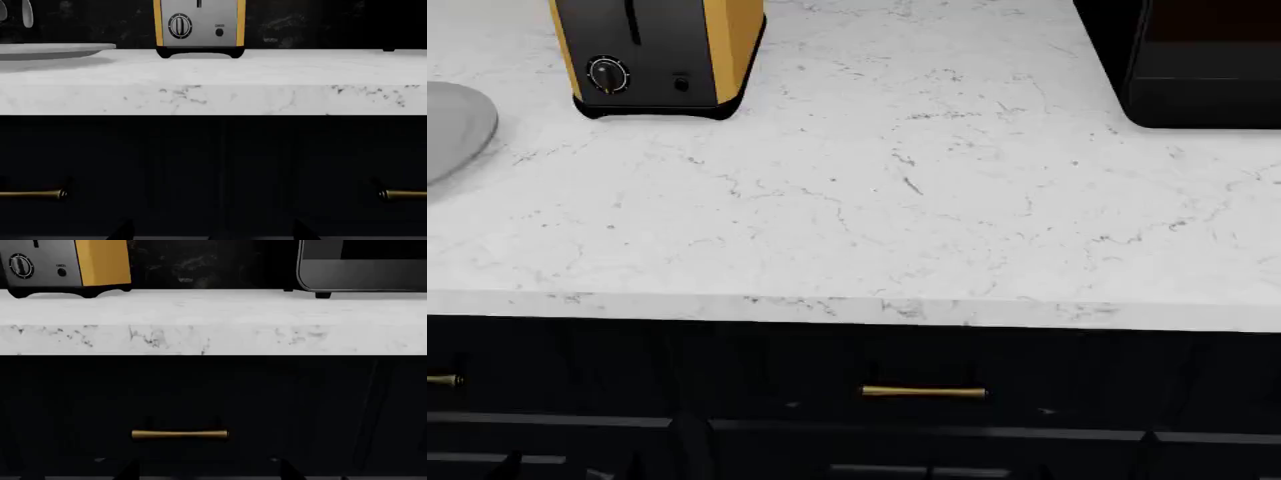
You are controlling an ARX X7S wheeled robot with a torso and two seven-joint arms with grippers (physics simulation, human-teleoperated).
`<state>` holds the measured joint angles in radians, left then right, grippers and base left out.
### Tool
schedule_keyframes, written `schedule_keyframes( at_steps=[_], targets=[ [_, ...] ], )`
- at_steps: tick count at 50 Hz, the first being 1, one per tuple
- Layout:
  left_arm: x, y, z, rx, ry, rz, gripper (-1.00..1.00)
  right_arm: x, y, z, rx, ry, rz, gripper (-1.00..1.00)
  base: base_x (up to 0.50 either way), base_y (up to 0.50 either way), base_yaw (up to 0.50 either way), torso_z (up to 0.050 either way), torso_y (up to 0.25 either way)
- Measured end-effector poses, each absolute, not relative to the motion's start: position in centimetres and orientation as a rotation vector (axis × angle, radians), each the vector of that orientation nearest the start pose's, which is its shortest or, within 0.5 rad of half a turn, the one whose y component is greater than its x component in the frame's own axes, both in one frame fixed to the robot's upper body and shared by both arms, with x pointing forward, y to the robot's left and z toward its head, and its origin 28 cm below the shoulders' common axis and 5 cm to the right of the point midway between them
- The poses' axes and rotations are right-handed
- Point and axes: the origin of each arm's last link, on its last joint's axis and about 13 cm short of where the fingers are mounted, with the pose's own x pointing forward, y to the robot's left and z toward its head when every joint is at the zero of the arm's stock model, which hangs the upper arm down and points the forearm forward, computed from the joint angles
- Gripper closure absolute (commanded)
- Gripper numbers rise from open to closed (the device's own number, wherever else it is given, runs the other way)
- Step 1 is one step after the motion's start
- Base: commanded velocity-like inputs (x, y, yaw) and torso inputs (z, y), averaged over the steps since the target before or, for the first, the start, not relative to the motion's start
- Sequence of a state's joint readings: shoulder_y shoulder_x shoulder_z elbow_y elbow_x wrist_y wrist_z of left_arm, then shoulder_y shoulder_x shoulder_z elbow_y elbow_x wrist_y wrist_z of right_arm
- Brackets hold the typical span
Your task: Place the toasted item on a plate.
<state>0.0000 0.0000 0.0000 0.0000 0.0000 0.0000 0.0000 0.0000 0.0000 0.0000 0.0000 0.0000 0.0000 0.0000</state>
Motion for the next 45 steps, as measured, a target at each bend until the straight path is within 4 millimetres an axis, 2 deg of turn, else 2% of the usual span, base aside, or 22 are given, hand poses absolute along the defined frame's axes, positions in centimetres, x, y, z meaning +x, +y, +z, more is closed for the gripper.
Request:
schedule_keyframes(
  at_steps=[2, 20, 32, 45],
  targets=[
    [21.3, 20.6, 1.2, -0.009, 0.013, 0.004, -1.0, 21.4, -9.7, 1.8, 0.0, -0.014, 0.0, -1.0, 0.0, 0.0, 0.0, 0.0, 0.0],
    [20.9, 20.4, 1.5, 0.05, -0.002, 0.023, -1.0, 21.0, -9.7, 1.8, -0.013, -0.002, -0.019, -1.0, 0.0, 0.0, 0.0, 0.002, 0.0],
    [20.6, 20.5, 2.5, 0.073, -0.025, 0.038, -1.0, 20.5, -9.6, 3.4, -0.039, -0.033, -0.018, -1.0, 0.0, 0.0, 0.0, 0.05, 0.027],
    [20.3, 20.9, 4.7, 0.103, -0.071, 0.058, -1.0, 20.5, -9.7, 5.5, -0.053, -0.038, -0.003, -1.0, 0.0, 0.0, 0.0, 0.05, 0.056]
  ],
)
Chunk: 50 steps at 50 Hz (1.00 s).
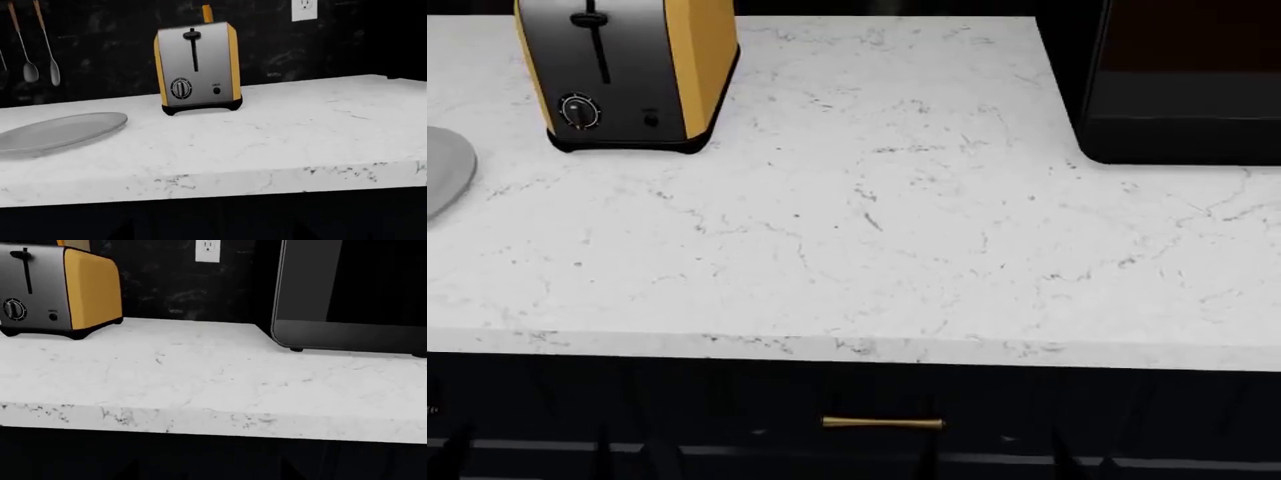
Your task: Place the toasted item on a plate.
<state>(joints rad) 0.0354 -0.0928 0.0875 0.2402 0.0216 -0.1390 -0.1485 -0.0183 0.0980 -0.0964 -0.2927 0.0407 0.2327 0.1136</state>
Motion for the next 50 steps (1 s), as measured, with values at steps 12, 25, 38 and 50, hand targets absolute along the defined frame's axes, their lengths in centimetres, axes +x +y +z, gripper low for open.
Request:
schedule_keyframes(
  at_steps=[12, 25, 38, 50],
  targets=[
    [21.1, 21.1, 8.9, 0.089, -0.146, 0.083, -1.0, 21.4, -10.2, 9.3, -0.097, -0.081, -0.014, -1.0, 0.0, 0.0, 0.0, 0.05, 0.062],
    [22.5, 21.3, 14.5, 0.081, -0.225, 0.092, -1.0, 23.0, -10.7, 14.5, -0.117, -0.115, -0.007, -1.0, 0.0, 0.0, 0.0, 0.05, 0.061],
    [25.5, 21.9, 18.6, 0.076, -0.227, 0.096, -1.0, 25.6, -11.3, 18.1, -0.135, -0.123, 0.013, -1.0, 0.0, 0.27, 0.0, 0.05, 0.062],
    [27.1, 22.9, 20.8, 0.068, -0.21, 0.103, -1.0, 27.4, -10.9, 20.3, -0.143, -0.126, 0.039, -1.0, 0.0, 0.5, 0.0, 0.05, 0.062]
  ],
)
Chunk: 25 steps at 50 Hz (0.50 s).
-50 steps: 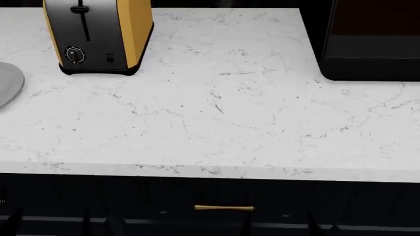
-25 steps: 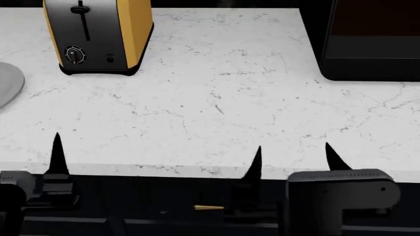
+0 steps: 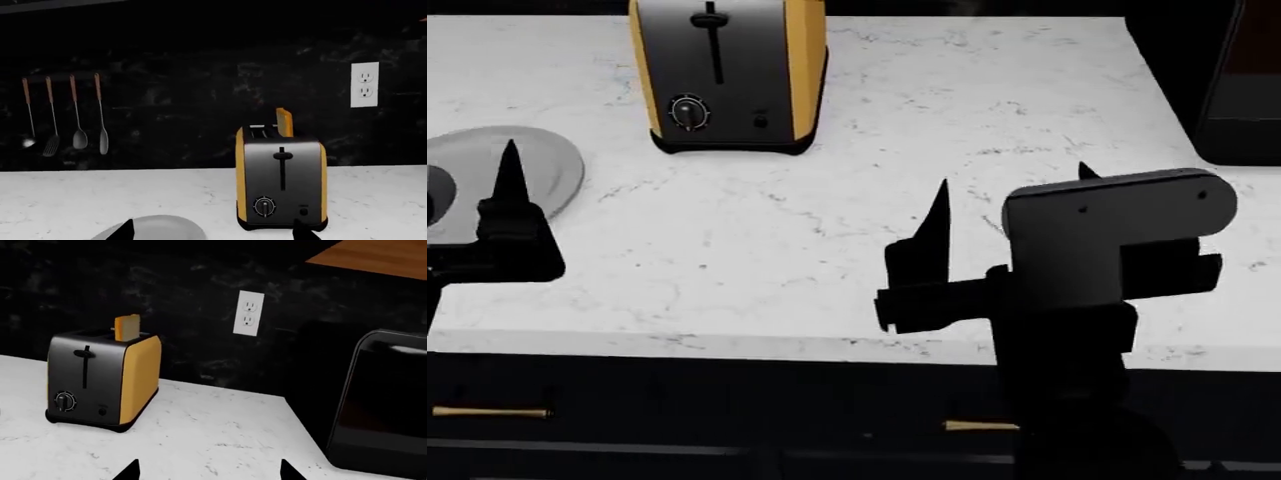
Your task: Place the toasted item on a plate.
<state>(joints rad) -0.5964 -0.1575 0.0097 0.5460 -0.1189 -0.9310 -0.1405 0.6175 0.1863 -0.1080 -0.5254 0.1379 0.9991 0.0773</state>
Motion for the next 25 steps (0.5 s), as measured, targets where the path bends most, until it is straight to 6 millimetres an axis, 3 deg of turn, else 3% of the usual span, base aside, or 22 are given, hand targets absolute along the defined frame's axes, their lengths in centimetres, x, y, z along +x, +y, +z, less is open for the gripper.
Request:
schedule_keyframes(
  at_steps=[9, 25],
  targets=[
    [28.2, 23.7, 22.6, 0.073, -0.211, 0.124, -1.0, 29.2, -11.1, 22.2, -0.157, -0.122, 0.036, -1.0, 0.0, 0.5, 0.0, 0.05, 0.061],
    [30.2, 24.4, 25.2, 0.069, -0.214, 0.141, -1.0, 30.3, -11.6, 25.4, -0.162, -0.131, 0.017, -1.0, 0.01, 0.5, 0.0, 0.05, 0.062]
  ],
)
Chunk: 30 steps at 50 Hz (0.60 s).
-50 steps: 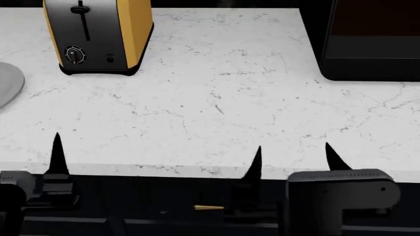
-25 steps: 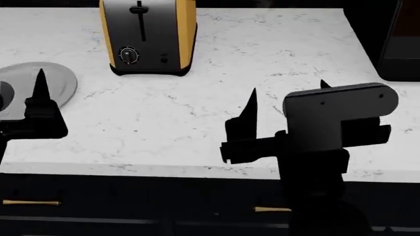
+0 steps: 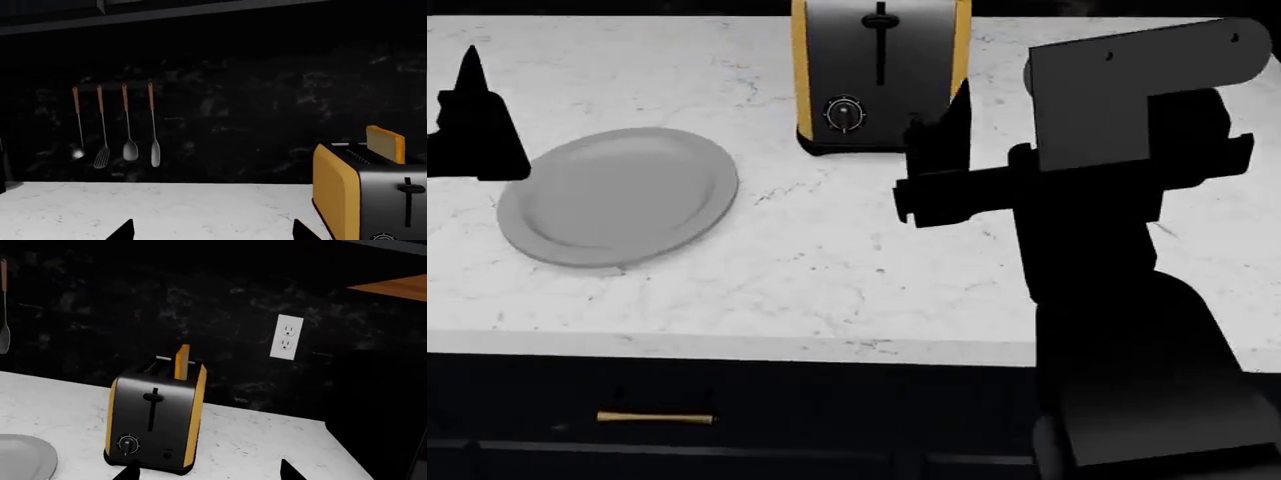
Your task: Place the toasted item on a plate.
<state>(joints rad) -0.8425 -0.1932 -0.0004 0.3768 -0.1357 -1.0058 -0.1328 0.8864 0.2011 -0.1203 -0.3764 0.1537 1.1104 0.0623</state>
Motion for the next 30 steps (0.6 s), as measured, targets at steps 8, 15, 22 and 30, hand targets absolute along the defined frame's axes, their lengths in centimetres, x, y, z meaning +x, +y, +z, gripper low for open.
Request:
schedule_keyframes(
  at_steps=[8, 15, 22, 30],
  targets=[
    [30.9, 24.5, 26.0, 0.076, -0.209, 0.138, -1.0, 30.5, -11.5, 26.6, -0.153, -0.142, 0.024, -1.0, 0.03, 0.5, 0.0, 0.05, 0.061],
    [31.1, 24.2, 26.4, 0.083, -0.203, 0.129, -1.0, 30.5, -11.4, 27.1, -0.125, -0.146, 0.029, -1.0, 0.04, 0.29, 0.0, 0.05, 0.062],
    [31.3, 23.7, 26.9, 0.093, -0.201, 0.104, -1.0, 30.5, -11.5, 27.5, -0.111, -0.145, 0.035, -1.0, 0.0, 0.0, 0.0, 0.05, 0.061],
    [31.4, 23.3, 27.0, 0.1, -0.196, 0.072, -1.0, 30.5, -11.8, 27.2, -0.119, -0.146, 0.035, -1.0, 0.14, 0.48, 0.0, 0.05, 0.061]
  ],
)
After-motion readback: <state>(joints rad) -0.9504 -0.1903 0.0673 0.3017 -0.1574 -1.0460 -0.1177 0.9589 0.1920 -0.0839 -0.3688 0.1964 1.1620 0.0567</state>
